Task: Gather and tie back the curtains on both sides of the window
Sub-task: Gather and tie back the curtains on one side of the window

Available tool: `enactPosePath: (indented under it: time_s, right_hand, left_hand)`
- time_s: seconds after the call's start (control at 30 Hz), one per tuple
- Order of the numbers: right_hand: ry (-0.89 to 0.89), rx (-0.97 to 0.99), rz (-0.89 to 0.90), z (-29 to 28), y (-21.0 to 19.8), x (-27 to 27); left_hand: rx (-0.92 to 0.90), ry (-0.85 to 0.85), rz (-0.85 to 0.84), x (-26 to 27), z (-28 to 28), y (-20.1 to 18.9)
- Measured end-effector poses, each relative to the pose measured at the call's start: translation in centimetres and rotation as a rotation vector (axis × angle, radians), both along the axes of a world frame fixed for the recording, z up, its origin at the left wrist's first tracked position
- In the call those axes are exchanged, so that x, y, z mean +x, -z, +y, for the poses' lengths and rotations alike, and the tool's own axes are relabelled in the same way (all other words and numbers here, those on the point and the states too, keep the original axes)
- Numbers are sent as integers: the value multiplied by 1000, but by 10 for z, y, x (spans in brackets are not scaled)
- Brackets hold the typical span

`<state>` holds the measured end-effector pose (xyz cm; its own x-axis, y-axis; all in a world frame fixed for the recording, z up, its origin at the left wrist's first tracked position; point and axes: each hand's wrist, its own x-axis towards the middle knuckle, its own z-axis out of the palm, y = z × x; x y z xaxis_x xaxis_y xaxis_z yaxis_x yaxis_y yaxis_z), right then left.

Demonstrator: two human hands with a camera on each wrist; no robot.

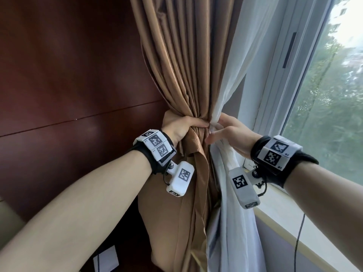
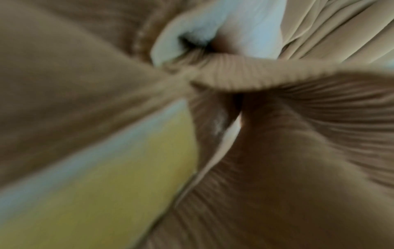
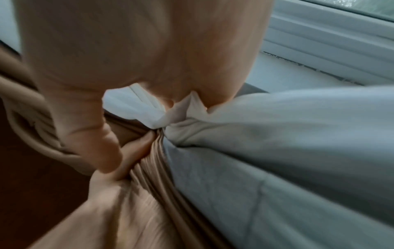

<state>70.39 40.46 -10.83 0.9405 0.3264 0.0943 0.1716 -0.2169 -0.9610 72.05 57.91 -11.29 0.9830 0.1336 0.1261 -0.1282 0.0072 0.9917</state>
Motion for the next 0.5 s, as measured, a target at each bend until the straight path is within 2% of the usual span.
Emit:
enactPosePath:
  time_s: [0.33,0.5]
  right_hand:
    - [-71,-34,-88,7,-7,-4]
    - [-16,-132,-48,13,-4,14]
  left_hand:
    - [34,421,16,-14,13,-8]
    - [-17,519,53,-9,19,-9]
